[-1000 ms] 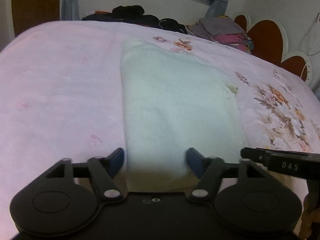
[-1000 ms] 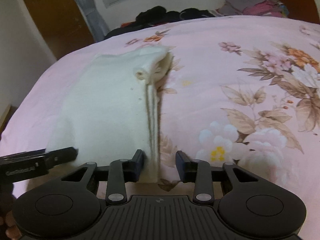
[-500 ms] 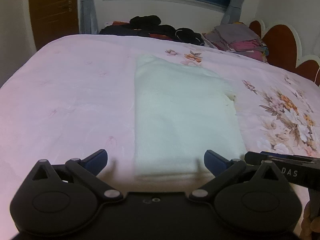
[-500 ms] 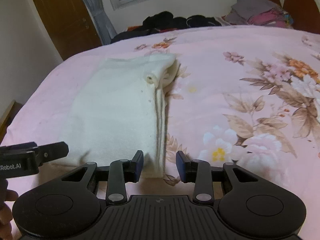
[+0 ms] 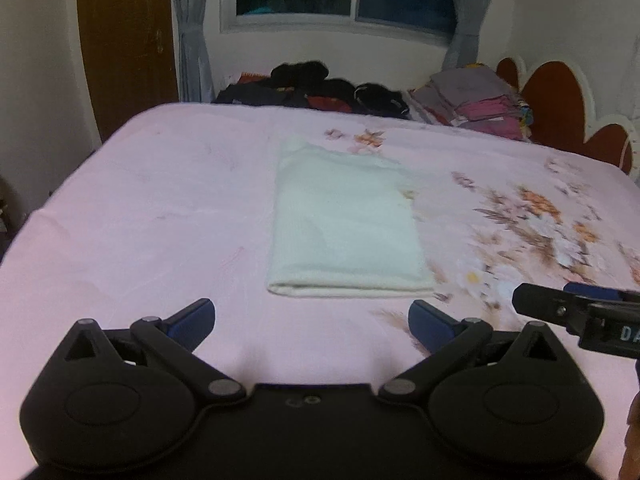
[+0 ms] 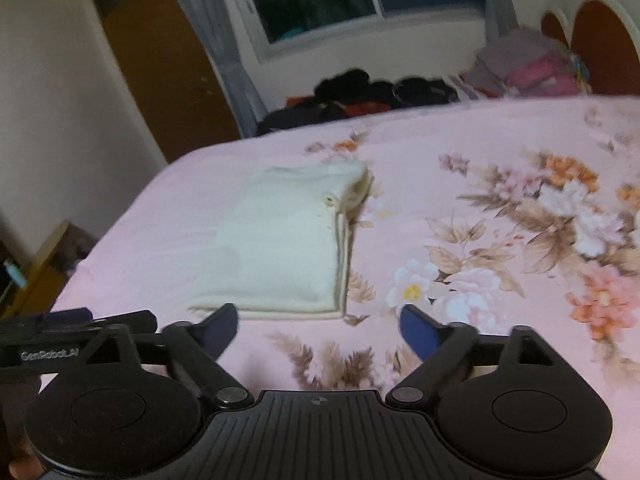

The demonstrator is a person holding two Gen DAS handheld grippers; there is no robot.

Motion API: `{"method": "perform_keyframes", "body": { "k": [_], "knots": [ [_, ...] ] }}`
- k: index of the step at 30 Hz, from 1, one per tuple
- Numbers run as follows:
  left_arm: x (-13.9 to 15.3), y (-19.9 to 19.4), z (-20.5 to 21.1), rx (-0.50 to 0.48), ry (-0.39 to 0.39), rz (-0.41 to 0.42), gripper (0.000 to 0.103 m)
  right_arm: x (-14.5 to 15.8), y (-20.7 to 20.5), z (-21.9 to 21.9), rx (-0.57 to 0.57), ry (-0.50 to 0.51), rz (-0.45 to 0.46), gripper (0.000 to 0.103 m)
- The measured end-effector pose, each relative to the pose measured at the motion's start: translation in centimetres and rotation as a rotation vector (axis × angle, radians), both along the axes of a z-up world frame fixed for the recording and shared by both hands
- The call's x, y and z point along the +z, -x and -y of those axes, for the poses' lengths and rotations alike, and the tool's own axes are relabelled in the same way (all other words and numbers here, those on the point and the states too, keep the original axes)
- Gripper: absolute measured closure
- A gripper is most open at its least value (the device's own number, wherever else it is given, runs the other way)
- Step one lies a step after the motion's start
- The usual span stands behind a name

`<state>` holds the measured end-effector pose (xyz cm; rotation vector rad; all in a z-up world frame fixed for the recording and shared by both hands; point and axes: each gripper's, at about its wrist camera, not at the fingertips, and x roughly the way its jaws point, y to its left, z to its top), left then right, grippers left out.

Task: Fold small clothes

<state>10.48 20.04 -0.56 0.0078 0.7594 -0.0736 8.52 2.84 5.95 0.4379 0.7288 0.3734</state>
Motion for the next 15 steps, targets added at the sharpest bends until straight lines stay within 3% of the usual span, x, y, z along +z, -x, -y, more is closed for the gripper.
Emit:
{"method": "perform_keyframes", "body": {
  "k": [5, 15],
  "knots": [
    [2.8, 5.7, 0.7, 0.012, -0.009, 0.091, 0.000, 3.8, 6.1, 1.2, 0.001, 0.054, 0.085, 0.004],
    [5.6, 11.7, 1.0, 0.110, 0.019, 0.107, 0.000, 7.8, 13.0, 3.2, -0.061, 0.058, 0.145, 0.000]
  ]
}}
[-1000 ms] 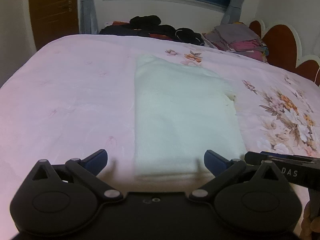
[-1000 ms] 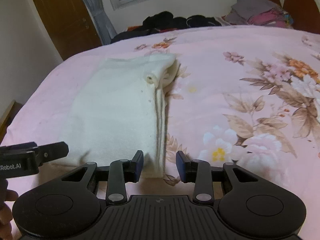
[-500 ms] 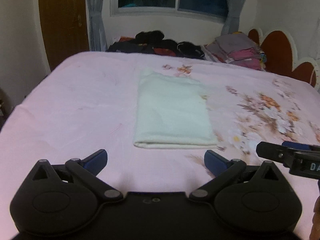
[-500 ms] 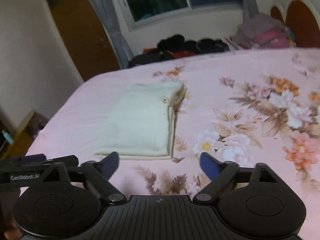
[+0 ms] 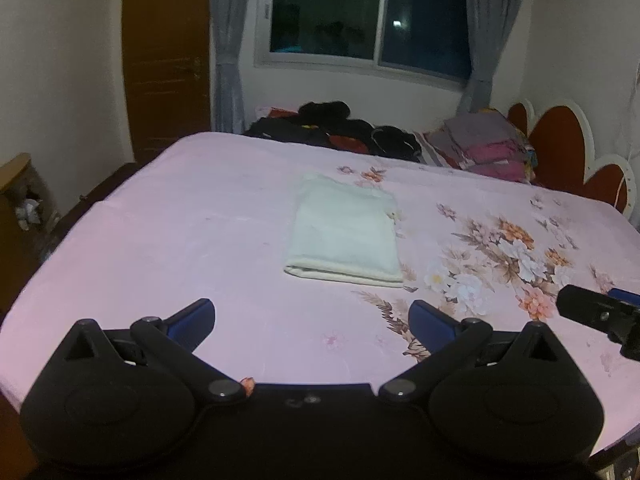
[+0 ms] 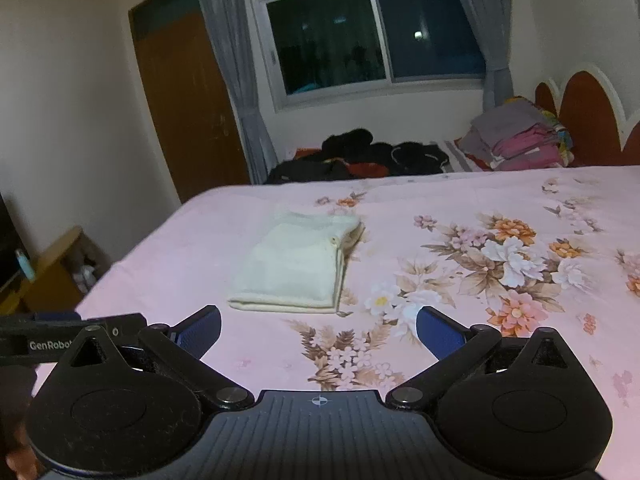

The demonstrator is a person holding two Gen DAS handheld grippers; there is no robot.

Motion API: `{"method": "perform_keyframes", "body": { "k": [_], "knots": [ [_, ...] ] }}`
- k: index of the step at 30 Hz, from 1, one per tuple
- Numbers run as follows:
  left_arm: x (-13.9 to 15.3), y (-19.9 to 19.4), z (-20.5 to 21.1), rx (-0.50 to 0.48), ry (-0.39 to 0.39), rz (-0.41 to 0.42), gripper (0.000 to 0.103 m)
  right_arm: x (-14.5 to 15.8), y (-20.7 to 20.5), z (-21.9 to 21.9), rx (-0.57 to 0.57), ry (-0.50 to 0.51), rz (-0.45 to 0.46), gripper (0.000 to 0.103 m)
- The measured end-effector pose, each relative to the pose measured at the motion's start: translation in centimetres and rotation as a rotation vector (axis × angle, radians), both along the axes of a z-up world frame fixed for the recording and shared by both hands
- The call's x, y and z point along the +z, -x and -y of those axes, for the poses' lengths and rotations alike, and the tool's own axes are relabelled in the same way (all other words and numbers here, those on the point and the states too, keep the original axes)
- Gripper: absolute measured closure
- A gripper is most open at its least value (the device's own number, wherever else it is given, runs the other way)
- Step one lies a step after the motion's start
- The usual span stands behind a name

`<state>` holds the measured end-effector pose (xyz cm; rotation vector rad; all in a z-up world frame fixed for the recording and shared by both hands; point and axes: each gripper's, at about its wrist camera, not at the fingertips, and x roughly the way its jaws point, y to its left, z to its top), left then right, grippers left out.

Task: Fold small clothes

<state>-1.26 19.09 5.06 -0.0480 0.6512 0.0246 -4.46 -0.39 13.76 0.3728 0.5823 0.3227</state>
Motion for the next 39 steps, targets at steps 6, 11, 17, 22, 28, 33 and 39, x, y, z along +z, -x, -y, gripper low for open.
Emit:
{"method": "perform_keyframes", "body": {
  "k": [6, 11, 17, 22, 28, 33, 39],
  "knots": [
    [1.0, 1.3, 0.3, 0.009, -0.027, 0.025, 0.000, 1.3, 2.3, -0.1, -0.024, 0.053, 0.042, 0.000],
    [1.5, 2.2, 0.5, 0.009, -0.036, 0.036, 0.000, 1.6, 3.1, 0.4, -0.039, 0.034, 0.061, 0.000],
    [1.9, 2.4, 0.5, 0.018, -0.035, 0.036, 0.000, 1.6, 3.4, 1.0, -0.051, 0.023, 0.063, 0.000],
    [2.1, 2.5, 0.5, 0.025, -0.043, 0.042, 0.000, 1.5, 3.3, 1.2, -0.054, 0.020, 0.060, 0.000],
    [2.3, 2.6, 0.4, 0.030, -0.045, 0.042, 0.000, 1.4, 3.2, 1.6, -0.056, 0.012, 0.054, 0.000],
    [2.4, 2.5, 0.3, 0.041, -0.043, 0.044, 0.000, 1.3, 3.0, 1.7, -0.056, 0.010, 0.050, 0.000],
    [2.3, 2.1, 0.2, 0.049, -0.039, 0.036, 0.000, 1.1, 2.8, 1.6, -0.047, 0.011, 0.047, 0.000]
  ]
}}
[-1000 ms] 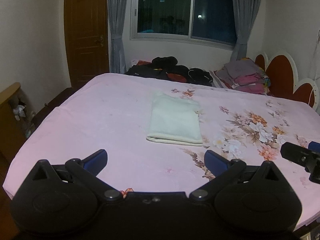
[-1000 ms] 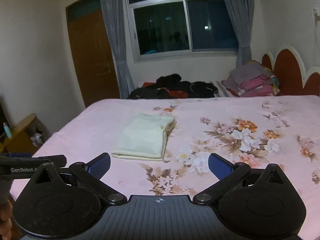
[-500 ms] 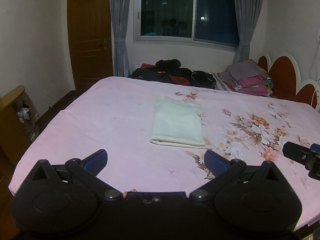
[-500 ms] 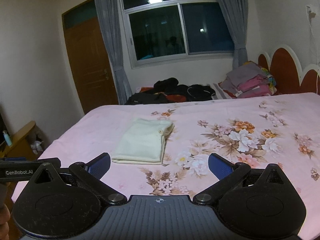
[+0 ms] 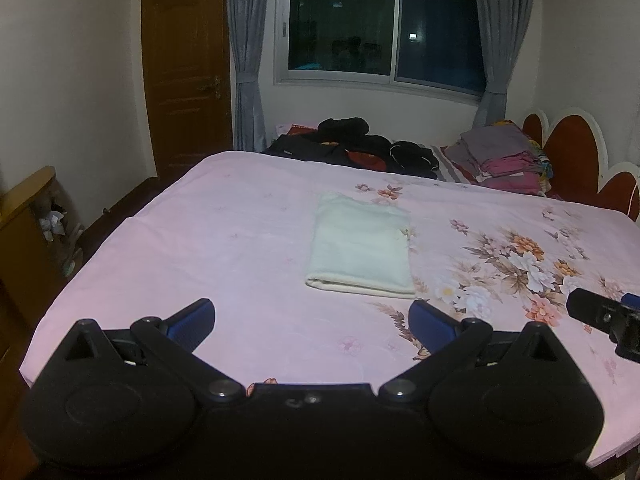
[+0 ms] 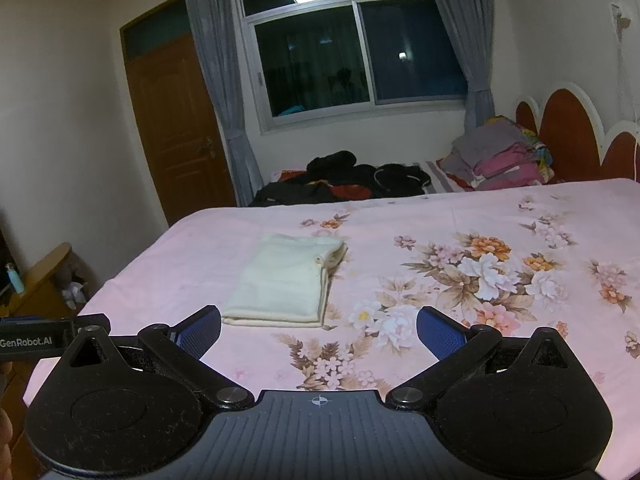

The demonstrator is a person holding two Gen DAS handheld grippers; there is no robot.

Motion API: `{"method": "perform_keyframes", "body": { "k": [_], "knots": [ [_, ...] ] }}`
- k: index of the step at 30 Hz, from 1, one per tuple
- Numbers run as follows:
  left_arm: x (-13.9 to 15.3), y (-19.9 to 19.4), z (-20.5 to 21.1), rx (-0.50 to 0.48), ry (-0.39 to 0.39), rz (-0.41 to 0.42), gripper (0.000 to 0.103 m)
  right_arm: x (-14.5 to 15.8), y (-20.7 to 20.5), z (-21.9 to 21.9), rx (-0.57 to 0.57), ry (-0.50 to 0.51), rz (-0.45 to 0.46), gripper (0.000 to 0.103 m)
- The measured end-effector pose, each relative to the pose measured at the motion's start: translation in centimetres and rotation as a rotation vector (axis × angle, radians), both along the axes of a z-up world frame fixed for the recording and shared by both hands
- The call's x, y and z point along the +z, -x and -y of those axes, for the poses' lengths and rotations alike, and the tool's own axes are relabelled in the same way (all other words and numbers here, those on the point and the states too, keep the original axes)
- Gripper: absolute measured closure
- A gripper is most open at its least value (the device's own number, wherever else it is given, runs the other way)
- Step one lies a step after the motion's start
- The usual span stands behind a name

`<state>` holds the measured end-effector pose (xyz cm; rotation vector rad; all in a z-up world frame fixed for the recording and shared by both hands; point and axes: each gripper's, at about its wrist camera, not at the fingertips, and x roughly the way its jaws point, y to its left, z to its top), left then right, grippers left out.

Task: Fold small clothes

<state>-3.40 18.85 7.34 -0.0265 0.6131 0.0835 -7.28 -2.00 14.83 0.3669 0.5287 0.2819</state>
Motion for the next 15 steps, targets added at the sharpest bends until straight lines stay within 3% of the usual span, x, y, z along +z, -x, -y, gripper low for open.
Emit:
{"method": "perform_keyframes", "body": {
  "k": [15],
  "knots": [
    [0.06, -0.08, 0.07, 0.000, -0.003, 0.006, 0.000, 0.03, -0.13, -0.50, 0.009, -0.001, 0.003, 0.000]
  ]
}}
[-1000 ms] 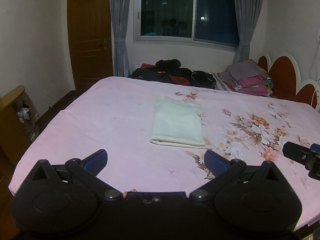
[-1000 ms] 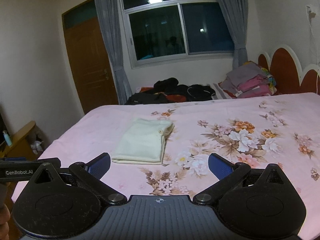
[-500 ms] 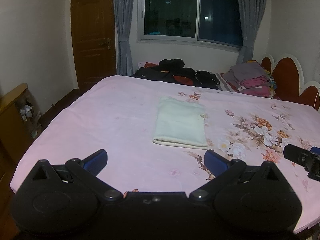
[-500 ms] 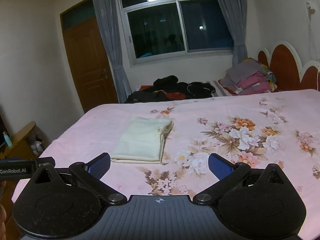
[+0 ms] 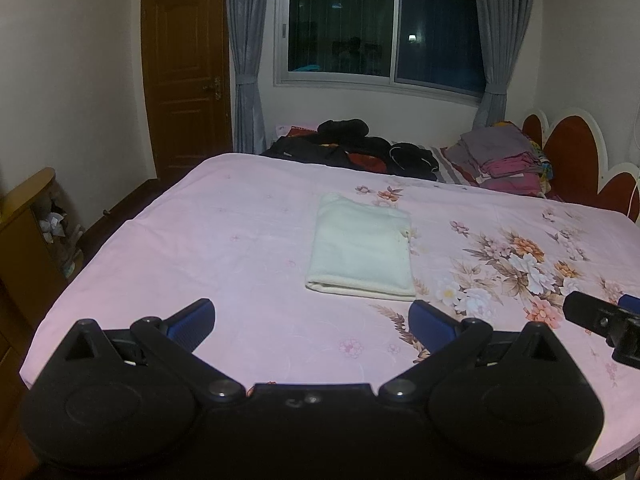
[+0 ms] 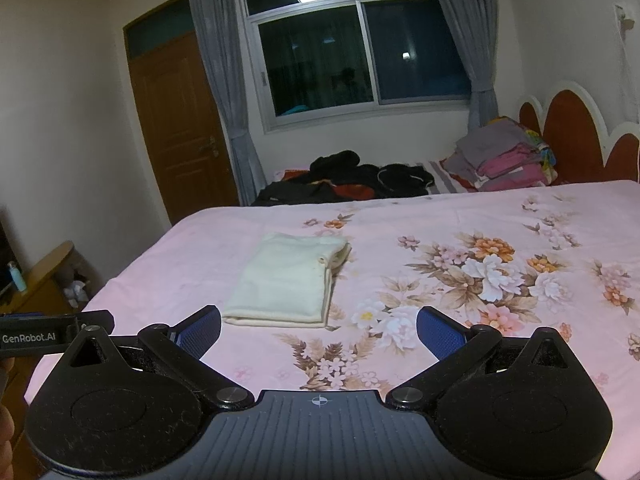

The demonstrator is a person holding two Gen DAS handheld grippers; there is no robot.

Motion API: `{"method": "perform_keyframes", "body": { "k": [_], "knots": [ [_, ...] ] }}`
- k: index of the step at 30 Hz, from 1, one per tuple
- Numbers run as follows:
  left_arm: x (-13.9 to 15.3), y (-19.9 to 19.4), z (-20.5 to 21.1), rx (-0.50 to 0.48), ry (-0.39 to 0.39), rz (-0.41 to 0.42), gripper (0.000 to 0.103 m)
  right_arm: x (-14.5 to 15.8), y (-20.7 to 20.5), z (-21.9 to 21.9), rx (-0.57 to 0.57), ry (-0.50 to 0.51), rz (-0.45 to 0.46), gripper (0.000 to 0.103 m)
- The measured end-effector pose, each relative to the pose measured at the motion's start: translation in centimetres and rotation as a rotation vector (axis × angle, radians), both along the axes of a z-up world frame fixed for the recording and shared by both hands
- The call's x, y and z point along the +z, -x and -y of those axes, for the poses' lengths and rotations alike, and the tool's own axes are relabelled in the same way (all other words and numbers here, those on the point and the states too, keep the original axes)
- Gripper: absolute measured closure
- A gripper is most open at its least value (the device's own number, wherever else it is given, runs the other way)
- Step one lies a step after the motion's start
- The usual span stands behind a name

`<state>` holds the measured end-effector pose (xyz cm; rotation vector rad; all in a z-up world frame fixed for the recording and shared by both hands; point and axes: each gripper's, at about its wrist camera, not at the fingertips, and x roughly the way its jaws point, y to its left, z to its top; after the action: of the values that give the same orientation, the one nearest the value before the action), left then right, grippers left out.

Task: Fold small clothes

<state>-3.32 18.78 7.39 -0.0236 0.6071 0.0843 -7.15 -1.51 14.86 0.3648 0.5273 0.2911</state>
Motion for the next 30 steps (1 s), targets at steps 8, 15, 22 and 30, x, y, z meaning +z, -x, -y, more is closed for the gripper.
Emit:
{"method": "perform_keyframes", "body": {
  "k": [8, 15, 22, 30],
  "knots": [
    [-0.01, -0.08, 0.01, 0.000, 0.002, -0.003, 0.000, 0.02, -0.09, -0.50, 0.007, 0.002, 0.001, 0.000],
    [-0.03, -0.14, -0.07, 0.002, 0.002, -0.001, 0.000, 0.00, -0.11, -0.58, 0.008, 0.001, 0.001, 0.000],
    [-0.14, -0.28, -0.26, 0.002, 0.008, -0.007, 0.000, -0.10, -0.41, -0.94, 0.015, 0.003, -0.001, 0.000],
    [-0.68, -0.78, -0.45, -0.030, 0.022, -0.021, 0.001, -0.32, -0.62, -0.92, 0.013, 0.004, -0.006, 0.000]
  ]
}}
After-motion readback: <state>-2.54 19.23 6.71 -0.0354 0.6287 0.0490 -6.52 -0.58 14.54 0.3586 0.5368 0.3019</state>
